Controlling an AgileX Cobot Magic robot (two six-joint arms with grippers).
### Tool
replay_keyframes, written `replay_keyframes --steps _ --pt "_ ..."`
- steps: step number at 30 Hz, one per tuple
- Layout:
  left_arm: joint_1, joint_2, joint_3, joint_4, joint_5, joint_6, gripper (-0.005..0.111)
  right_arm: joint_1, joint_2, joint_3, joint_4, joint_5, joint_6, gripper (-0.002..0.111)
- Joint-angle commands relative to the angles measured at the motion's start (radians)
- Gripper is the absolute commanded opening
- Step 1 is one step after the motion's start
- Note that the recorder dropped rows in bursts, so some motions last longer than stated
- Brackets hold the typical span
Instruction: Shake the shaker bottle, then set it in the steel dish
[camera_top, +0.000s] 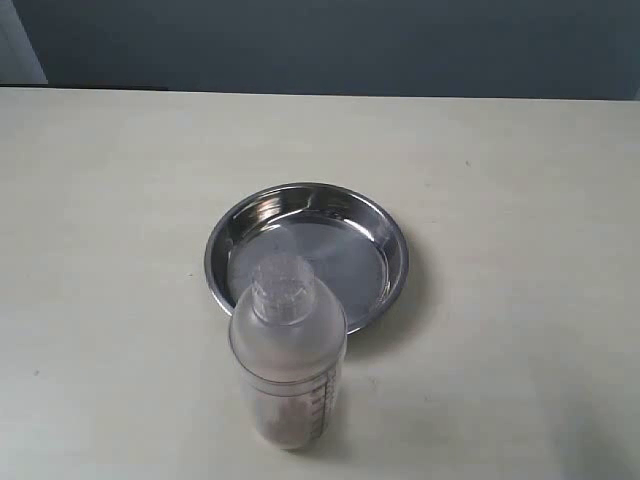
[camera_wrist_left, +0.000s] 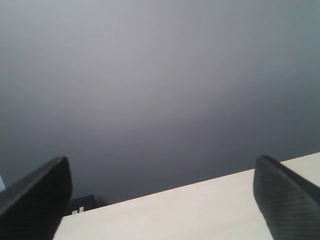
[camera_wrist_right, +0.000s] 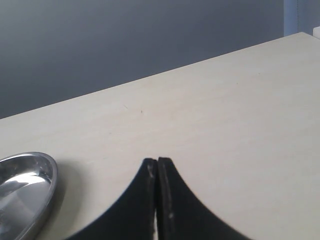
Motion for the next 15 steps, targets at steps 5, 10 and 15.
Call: replay_keyframes --steps 5,10,15 --pt "0.001 -0.001 -0.003 0.013 0.125 -0.004 0.082 0.002 -0.004 0.002 0.000 -0.011 -0.003 -0.001" --pt "0.001 0.001 -0.003 0.263 0.184 -0.006 0.082 0.002 -0.004 0.002 0.000 -0.011 -0.003 -0.001" --pt "0.001 0.001 -0.003 0.569 0.043 -0.444 0.082 0.002 -0.004 0.002 0.000 -0.011 -0.003 -0.001"
